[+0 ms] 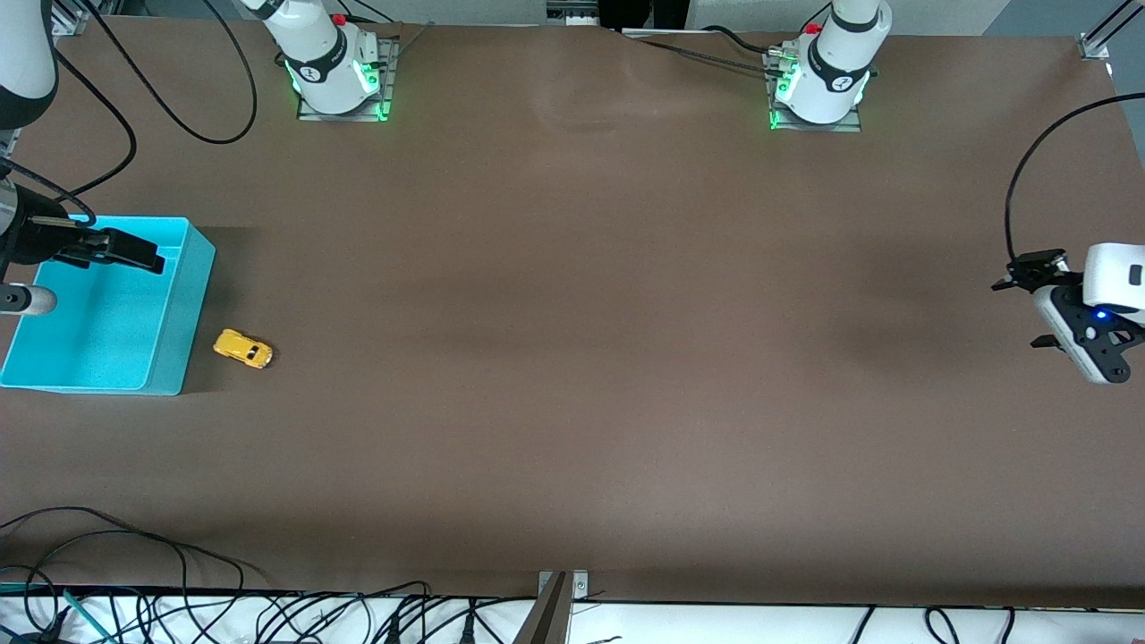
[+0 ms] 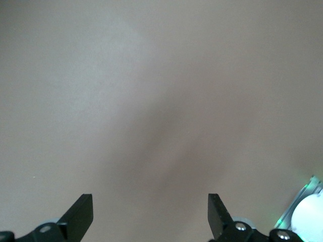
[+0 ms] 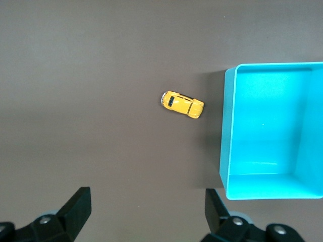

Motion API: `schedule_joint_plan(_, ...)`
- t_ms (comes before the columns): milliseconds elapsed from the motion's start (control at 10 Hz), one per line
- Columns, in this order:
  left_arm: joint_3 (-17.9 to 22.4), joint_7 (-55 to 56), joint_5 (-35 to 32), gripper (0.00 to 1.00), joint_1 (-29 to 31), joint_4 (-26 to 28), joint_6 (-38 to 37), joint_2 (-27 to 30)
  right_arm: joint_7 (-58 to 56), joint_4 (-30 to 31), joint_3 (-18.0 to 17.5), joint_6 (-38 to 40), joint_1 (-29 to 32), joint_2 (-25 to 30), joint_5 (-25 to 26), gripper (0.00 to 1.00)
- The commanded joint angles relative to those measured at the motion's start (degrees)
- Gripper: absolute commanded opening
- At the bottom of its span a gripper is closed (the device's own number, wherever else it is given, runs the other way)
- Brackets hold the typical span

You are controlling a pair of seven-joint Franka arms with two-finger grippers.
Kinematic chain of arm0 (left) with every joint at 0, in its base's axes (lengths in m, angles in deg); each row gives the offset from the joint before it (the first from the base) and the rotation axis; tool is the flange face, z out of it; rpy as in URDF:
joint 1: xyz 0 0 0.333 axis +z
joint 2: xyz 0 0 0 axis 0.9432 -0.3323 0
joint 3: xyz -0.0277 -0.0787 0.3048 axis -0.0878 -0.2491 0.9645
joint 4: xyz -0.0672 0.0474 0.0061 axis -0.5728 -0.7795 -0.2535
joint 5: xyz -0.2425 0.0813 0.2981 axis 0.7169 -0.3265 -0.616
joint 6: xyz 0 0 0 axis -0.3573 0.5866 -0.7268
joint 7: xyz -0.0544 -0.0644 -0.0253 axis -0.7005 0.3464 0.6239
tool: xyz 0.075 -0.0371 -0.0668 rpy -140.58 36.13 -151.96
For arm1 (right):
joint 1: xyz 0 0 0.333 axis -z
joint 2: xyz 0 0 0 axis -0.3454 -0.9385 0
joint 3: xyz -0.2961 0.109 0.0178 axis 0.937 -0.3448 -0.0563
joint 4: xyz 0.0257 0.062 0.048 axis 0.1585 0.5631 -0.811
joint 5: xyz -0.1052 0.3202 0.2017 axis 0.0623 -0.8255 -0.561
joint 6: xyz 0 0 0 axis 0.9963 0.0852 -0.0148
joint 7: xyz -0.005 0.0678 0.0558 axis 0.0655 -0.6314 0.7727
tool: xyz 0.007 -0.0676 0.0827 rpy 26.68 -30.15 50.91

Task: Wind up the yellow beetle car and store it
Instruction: 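Reach the right gripper to the car while the left gripper withdraws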

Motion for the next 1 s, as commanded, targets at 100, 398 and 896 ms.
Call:
schedule_joint_plan(100,-6.51,23.47,-0.33,1.0,-2.23,-4.05,-4.57,2.89,-12.61,0.94,-0.02,0.6,2.36,-1.26,0.77,1.0)
schedule_joint_plan(398,-8.66,40.97,-0.94,1.0,-6.06,-3.13,-6.17,6.99,-28.74,4.01,0.07,-2.19,2.45,-3.11,3.04,1.0)
schedule_joint_plan(896,-3.55,53.18,-0.33,1.0,-8.47,13.91,3.93,20.45,-54.25,21.04,2.79,-27.74,2.89,-3.9,5.43,1.0)
